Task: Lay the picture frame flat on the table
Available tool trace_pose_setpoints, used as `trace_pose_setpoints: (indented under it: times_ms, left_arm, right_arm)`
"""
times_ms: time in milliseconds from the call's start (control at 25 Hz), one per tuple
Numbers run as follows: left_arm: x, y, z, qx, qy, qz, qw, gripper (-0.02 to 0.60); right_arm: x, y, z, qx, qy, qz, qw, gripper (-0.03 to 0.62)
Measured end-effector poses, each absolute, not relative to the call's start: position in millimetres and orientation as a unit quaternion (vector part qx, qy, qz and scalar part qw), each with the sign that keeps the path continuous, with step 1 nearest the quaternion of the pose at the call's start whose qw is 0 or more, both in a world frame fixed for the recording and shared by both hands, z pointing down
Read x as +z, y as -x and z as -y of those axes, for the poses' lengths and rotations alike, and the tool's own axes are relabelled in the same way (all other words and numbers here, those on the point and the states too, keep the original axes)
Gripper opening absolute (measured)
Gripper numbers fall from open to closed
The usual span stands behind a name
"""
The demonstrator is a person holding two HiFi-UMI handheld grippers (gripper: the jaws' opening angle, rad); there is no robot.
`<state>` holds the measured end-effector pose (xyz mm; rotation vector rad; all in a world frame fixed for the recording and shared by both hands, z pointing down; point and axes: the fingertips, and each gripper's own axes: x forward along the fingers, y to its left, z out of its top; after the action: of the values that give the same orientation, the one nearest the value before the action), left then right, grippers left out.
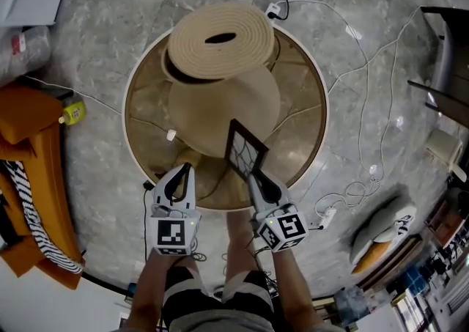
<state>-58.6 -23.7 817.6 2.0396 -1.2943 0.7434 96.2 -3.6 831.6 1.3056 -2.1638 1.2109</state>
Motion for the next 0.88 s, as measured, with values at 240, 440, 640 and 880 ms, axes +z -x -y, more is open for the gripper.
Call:
trace_pose_setpoints:
  times_ms: [240, 440, 640, 880]
  left_arm:
    - [827.3, 53.2, 22.4, 0.277, -0.770, 0.484, 0.312, 0.028]
    - [832.6, 43.9, 21.4, 0.283, -0.772, 0.475, 0.313, 0.028]
    - [838.0, 37.5, 18.1, 0.287, -0.773, 0.469, 0.318, 0.028]
    - [841.4, 31.4, 18.7, 0.292, -0.777, 0.459, 0.316, 0.028]
  right_arm:
    - [840.9, -93.4, 4.6, 0.447, -0.459, 0.752, 0.152, 0.063]
    - [850.7, -102.7, 8.8, 0.465, -0.469, 0.738, 0.139, 0.067]
    - [864.8, -113.4, 13.7, 0.486, -0.477, 0.721, 0.126, 0.072]
    - [885.7, -125.3, 16.6, 0.513, -0.484, 0.700, 0.112, 0.075]
